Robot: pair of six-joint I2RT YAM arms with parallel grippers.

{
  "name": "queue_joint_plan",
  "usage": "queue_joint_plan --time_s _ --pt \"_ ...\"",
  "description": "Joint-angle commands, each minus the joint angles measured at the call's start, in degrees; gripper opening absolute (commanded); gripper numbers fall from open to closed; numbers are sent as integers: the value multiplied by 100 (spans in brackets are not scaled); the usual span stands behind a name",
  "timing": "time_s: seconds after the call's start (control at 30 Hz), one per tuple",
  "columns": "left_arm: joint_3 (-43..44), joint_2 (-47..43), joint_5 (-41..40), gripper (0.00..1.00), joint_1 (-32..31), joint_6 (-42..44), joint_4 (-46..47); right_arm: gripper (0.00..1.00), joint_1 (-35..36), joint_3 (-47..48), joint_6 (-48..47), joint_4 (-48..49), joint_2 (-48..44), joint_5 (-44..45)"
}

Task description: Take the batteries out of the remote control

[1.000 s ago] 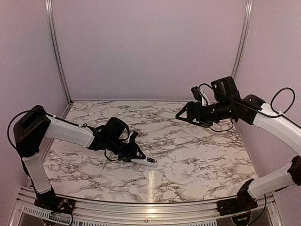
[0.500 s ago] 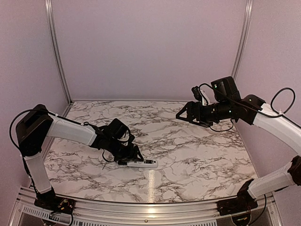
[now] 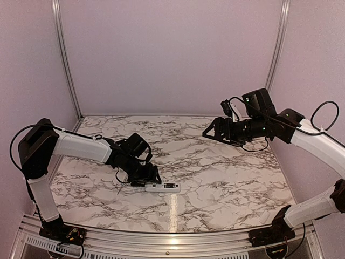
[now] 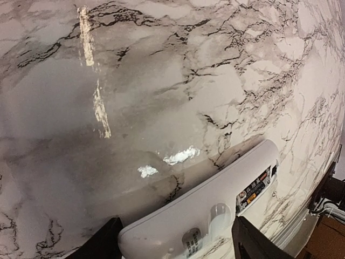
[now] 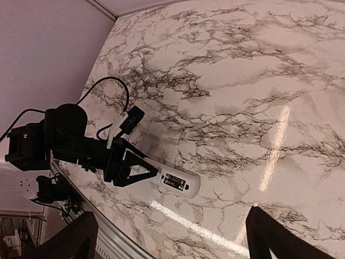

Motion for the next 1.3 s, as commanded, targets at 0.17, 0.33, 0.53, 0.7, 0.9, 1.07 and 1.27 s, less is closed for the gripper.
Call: queue_joint_plan --time_s 0.17,0.33,0.53,0.7,0.9,1.07,1.27 --pt "311 -104 -632 72 -10 302 -747 98 -49 31 -67 -120 -108 169" --pt "410 -333 -890 72 -10 428 -938 98 -50 110 -89 -155 -9 143" --pt "543 -733 -1483 74 3 957 -1381 98 -50 274 -138 -251 82 204" --pt "490 -1264 -2281 86 7 1207 -1786 98 -50 295 -138 -293 97 204" --pt "91 -1987 -2792 99 7 1171 -2113 98 -50 252 -149 -283 56 222" --pt "-275 -2306 -2897 99 7 1083 -2308 98 -51 208 -147 -206 58 214" --pt "-590 -2096 -2879 92 8 1016 -2414 98 -52 254 -210 -155 163 137"
